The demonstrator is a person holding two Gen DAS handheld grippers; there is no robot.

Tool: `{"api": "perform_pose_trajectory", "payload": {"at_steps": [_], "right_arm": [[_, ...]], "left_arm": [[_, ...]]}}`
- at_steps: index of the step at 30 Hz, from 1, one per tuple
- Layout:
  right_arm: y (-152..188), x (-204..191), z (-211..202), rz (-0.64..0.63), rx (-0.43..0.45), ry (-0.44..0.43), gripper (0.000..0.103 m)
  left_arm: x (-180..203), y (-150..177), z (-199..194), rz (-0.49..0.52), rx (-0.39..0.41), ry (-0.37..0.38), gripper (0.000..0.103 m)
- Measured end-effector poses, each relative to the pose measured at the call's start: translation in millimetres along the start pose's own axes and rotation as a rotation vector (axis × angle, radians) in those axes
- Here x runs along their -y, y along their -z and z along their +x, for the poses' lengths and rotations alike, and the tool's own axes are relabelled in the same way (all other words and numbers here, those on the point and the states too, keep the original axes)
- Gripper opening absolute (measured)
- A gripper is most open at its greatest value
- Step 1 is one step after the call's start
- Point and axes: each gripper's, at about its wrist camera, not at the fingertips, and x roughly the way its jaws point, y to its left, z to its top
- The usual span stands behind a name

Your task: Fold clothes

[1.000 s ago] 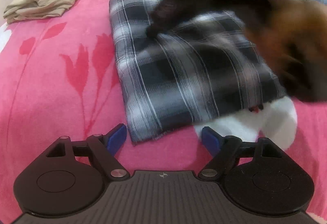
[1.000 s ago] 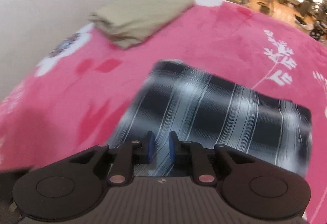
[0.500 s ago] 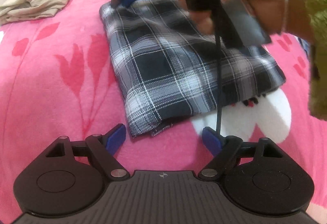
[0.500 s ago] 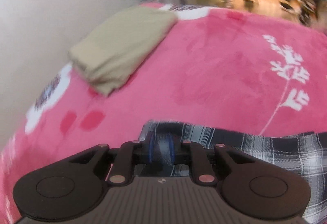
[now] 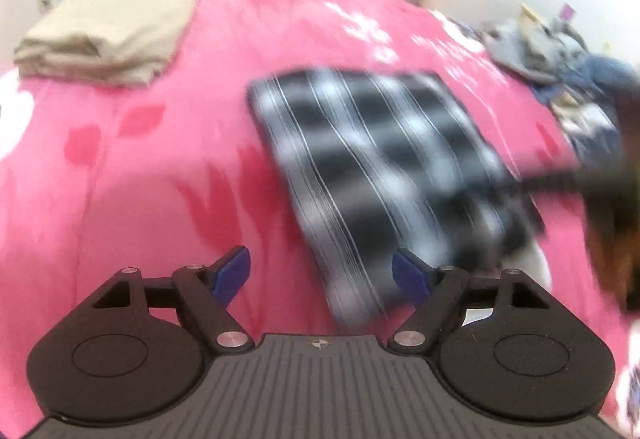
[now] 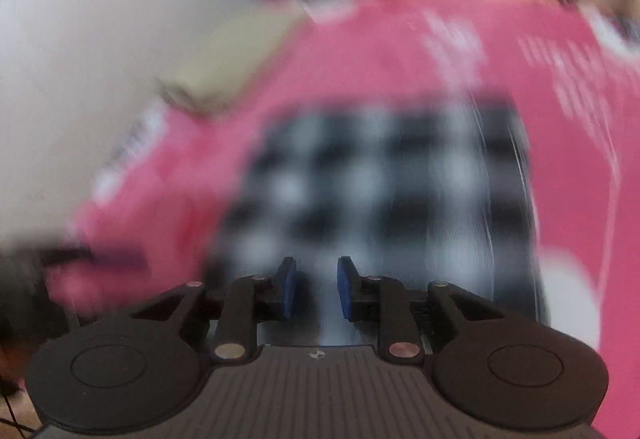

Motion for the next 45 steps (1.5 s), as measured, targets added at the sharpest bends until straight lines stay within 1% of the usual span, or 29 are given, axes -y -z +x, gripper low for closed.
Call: {"api": "perform_pose_trajectory", "payload": {"at_steps": [3,6,7,8,10,12,13,16,18,20,21,22,23,24,25,27,28,29,30,32,33,34,36,37,38,39,40,42,45], "right_arm": [[11.6,-1.3,-21.8,0.057,0.090,0.001,0.027],[20.4,18.8,-55.3,0.198,0.234,0.055,0.046],[23.8,29.5,-66.0,0.258,0.275,0.083,0.051],[28.5,42.5,-75.4,0.327,0.309,0.106,0.052],[36.8,66.5,-80.3,0.431,0.317,0.110,0.054],[44.3,84.7,-74.5,0.491,0.277,0.094,0.055],[47.4,91.7,-69.8,0.510,0.255,0.077,0.055],[57.5,106.2,-60.4,0.557,0.239,0.007,0.055],[64.5,113.1,-56.2,0.572,0.233,-0.032,0.055],[67.9,119.7,-52.9,0.585,0.231,-0.069,0.055],[68.9,121.5,-52.1,0.588,0.238,-0.076,0.052],[70.1,122.8,-51.7,0.589,0.247,-0.082,0.045],[71.4,124.1,-51.3,0.590,0.256,-0.087,0.038],[73.1,125.0,-51.3,0.591,0.260,-0.090,0.021],[75.0,125.8,-51.4,0.590,0.261,-0.092,0.010],[78.2,125.3,-54.3,0.587,0.274,-0.096,0.007],[79.4,123.4,-59.0,0.594,0.292,-0.100,0.007],[80.5,121.6,-64.0,0.605,0.309,-0.105,0.006],[81.7,120.2,-67.3,0.615,0.321,-0.109,0.006],[88.5,124.9,-60.0,0.659,0.304,-0.086,0.006],[92.3,127.7,-55.2,0.683,0.292,-0.073,0.007],[96.0,130.6,-50.5,0.706,0.280,-0.059,0.010],[103.2,141.0,-46.4,0.782,0.279,-0.088,0.015],[103.3,143.0,-50.7,0.813,0.283,-0.095,0.024],[102.1,141.0,-58.5,0.811,0.290,-0.069,0.029],[100.7,137.3,-66.2,0.793,0.291,-0.030,0.037],[99.3,133.5,-73.5,0.773,0.290,0.010,0.040],[98.1,125.4,-89.8,0.735,0.289,0.076,0.041],[85.7,108.3,-105.4,0.653,0.309,0.127,0.040]], "left_arm": [[14.8,-32.2,18.6,0.041,0.045,0.023,0.078],[35.5,-57.9,39.8,0.100,0.048,0.060,0.077],[43.3,-65.2,46.7,0.133,0.047,0.065,0.077],[53.1,-72.3,53.7,0.166,0.043,0.072,0.078],[72.4,-85.9,68.3,0.230,0.032,0.084,0.079],[91.5,-100.0,85.8,0.292,0.012,0.094,0.081],[101.6,-106.3,96.1,0.328,-0.002,0.082,0.082],[129.1,-123.0,126.6,0.429,-0.035,0.032,0.082],[140.3,-132.1,147.8,0.454,-0.060,0.005,0.082],[147.6,-137.4,169.1,0.466,-0.109,0.009,0.076],[147.0,-137.0,175.3,0.465,-0.125,0.012,0.056],[145.8,-136.0,180.6,0.464,-0.138,0.014,0.043],[143.3,-135.5,180.1,0.443,-0.128,0.018,0.039],[140.5,-135.2,178.5,0.419,-0.113,0.021,0.027],[137.8,-134.8,177.0,0.394,-0.099,0.024,0.019],[132.3,-134.1,173.9,0.345,-0.070,0.030,0.013],[125.5,-133.4,169.1,0.302,-0.045,0.029,0.012],[123.2,-134.7,167.5,0.276,-0.028,0.023,0.012],[123.7,-133.3,169.8,0.272,-0.023,0.018,0.012],[125.4,-129.4,175.8,0.272,-0.017,0.007,0.012],[126.7,-129.7,176.5,0.277,-0.014,0.001,0.015],[128.0,-130.3,176.9,0.283,-0.010,-0.005,0.020],[130.6,-131.7,177.6,0.296,-0.003,-0.017,0.027],[131.9,-132.3,178.0,0.302,0.000,-0.023,0.035],[133.3,-133.0,178.4,0.308,0.004,-0.029,0.040],[134.6,-133.7,178.7,0.314,0.007,-0.035,0.051],[131.4,-136.0,175.3,0.308,0.009,-0.049,0.061],[121.7,-141.3,163.9,0.289,0.017,-0.069,0.069],[105.8,-144.3,135.2,0.284,0.037,-0.072,0.071]]}}
